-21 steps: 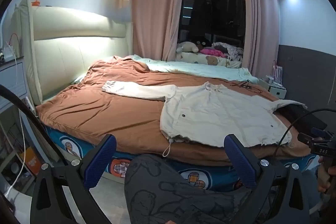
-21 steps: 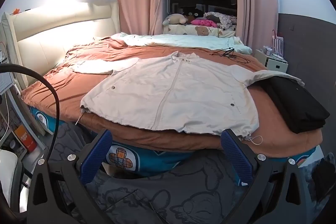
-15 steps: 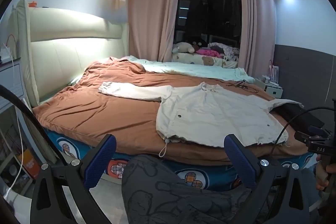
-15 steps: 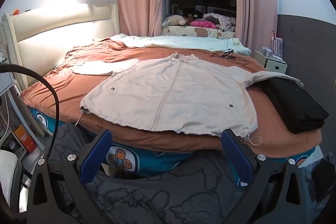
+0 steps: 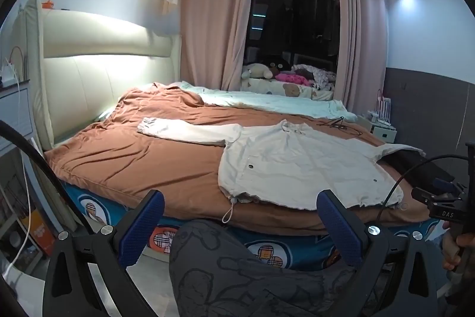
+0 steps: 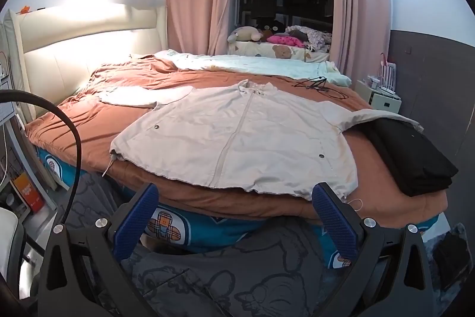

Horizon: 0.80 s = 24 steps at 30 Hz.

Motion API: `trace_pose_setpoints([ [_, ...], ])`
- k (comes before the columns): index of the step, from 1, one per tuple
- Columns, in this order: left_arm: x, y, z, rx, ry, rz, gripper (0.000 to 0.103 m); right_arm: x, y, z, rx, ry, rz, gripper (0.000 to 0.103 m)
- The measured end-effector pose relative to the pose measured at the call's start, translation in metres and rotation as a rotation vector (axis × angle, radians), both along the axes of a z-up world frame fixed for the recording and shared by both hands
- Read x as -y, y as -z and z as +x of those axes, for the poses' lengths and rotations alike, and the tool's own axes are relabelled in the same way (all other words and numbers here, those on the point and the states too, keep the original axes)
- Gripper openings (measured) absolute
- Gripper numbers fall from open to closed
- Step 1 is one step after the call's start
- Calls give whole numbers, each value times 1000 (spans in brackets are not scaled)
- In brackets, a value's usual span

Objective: Fold large clothes

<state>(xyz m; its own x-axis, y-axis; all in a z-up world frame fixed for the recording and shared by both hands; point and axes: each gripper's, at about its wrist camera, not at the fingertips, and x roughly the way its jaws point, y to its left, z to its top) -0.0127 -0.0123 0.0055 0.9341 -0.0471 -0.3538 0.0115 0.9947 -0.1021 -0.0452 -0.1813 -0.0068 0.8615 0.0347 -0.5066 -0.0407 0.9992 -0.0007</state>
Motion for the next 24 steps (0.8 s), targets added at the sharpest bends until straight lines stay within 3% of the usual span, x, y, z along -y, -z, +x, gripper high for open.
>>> trace_pose_setpoints([
  [24, -5, 3, -2, 7, 3, -3, 103, 0, 2, 1, 0, 2, 13, 103],
])
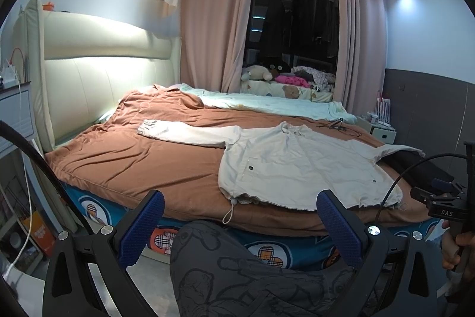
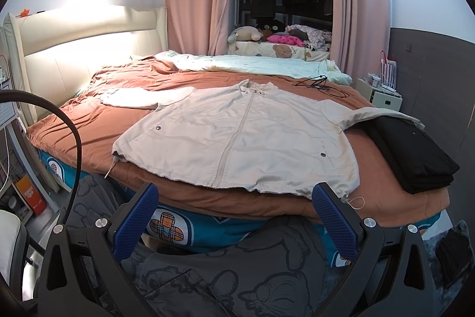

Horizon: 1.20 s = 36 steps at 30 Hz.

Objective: Fold large clothes

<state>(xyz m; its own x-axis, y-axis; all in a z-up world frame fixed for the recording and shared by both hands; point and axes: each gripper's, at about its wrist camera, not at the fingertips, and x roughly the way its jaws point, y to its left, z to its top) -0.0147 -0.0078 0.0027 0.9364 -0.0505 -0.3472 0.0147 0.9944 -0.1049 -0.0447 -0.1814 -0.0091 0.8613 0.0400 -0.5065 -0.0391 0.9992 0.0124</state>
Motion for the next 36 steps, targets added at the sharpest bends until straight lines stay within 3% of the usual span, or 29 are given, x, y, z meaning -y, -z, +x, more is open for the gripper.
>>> trace_pose_setpoints([
  [36, -8, -7, -3, 28, -26, -5, 103, 2, 3, 2, 11, 11, 16, 103],
])
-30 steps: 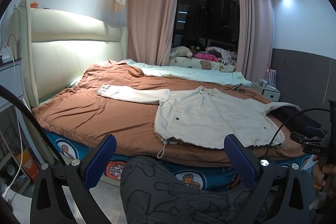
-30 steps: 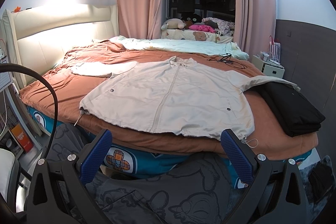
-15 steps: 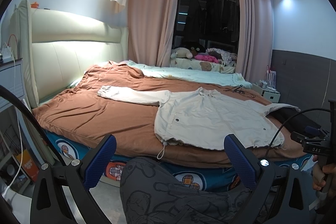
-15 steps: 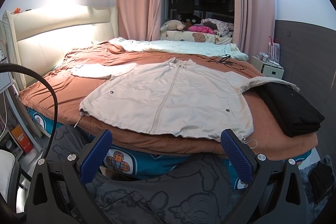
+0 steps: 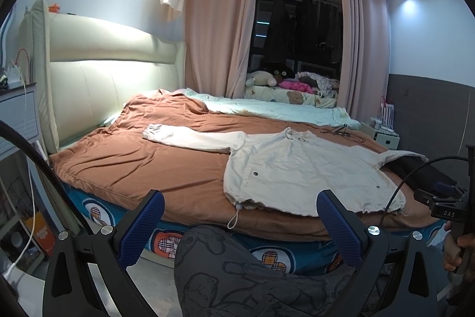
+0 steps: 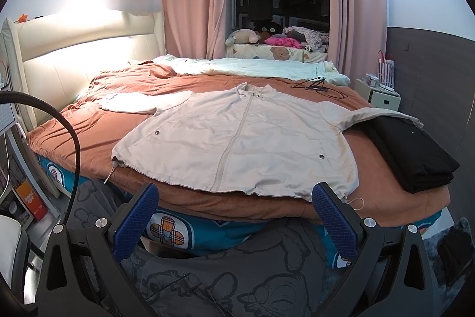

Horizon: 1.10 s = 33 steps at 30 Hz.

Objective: Fold large clothes

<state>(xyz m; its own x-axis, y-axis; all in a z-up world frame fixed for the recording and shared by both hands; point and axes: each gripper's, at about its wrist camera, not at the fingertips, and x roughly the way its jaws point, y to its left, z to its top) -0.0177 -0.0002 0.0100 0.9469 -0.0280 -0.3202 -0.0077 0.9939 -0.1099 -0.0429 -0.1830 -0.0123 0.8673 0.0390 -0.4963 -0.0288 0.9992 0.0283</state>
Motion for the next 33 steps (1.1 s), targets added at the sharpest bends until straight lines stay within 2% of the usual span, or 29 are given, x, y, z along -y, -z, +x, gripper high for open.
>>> trace_pose_setpoints([
  [8, -5, 3, 8, -2, -8, -8, 103, -3, -2, 3, 6, -9, -9, 103],
  [14, -7, 7, 30, -32, -5, -9, 103, -1, 5, 19, -13, -22, 2, 103],
  [18, -10, 10, 52, -55, -7, -4, 103, -1, 9, 41, -40, -32, 11, 103],
  [22, -15, 15, 80, -89, -15, -6, 103, 5, 9, 66, -75, -58, 73, 103],
  [33, -28, 23, 159, -171, -35, -4, 101, 14, 8, 137, -125, -50, 82, 103],
])
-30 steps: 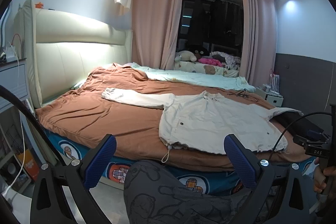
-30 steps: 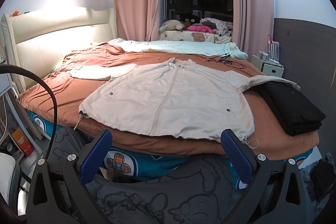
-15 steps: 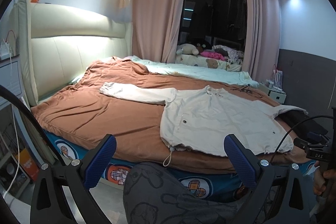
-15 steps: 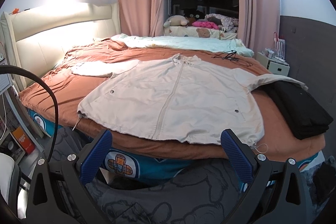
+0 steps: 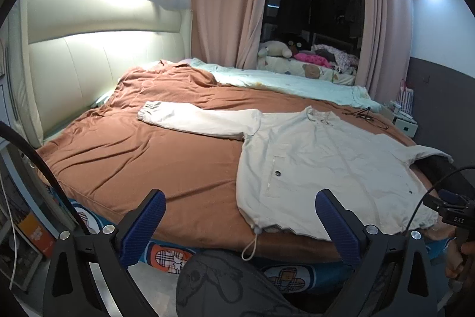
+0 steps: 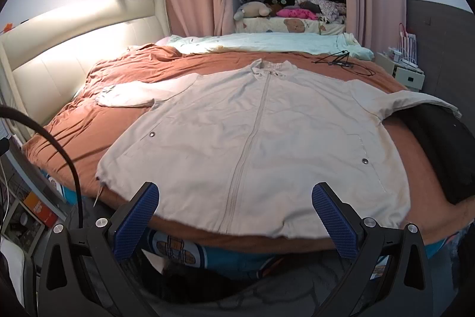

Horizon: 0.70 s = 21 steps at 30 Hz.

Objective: Fold large clothes
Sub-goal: 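Move the left tool to the jacket sleeve cuff and close on it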

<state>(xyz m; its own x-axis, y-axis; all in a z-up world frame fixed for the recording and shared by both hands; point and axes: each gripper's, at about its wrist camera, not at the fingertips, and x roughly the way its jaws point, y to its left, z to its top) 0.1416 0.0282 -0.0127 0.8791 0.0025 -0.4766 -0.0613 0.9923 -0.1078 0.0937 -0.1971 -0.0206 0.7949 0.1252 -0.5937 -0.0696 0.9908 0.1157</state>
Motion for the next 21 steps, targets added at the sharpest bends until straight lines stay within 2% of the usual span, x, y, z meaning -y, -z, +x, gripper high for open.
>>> trace_pose_setpoints([
  [2, -4, 3, 15, -14, -4, -9, 100, -1, 0, 16, -6, 0, -11, 102],
  [4, -8, 7, 31, -28, -7, -14, 100, -2, 2, 30, -22, 1, -17, 97],
  [7, -14, 13, 53, -56, -9, -25, 95, -5, 3, 50, -40, 1, -17, 97],
  [12, -27, 21, 88, -86, -16, -42, 94, -13, 5, 82, -68, -6, -30, 97],
  [15, -37, 26, 108, -103, -20, -51, 90, -19, 9, 106, -101, -3, -42, 96],
  [18, -50, 33, 131, -129, -28, -72, 86, -29, 13, 131, -142, -14, -60, 83],
  [21, -63, 40, 157, -158, -28, -84, 81, -39, 16, 158, -177, -31, -57, 79],
])
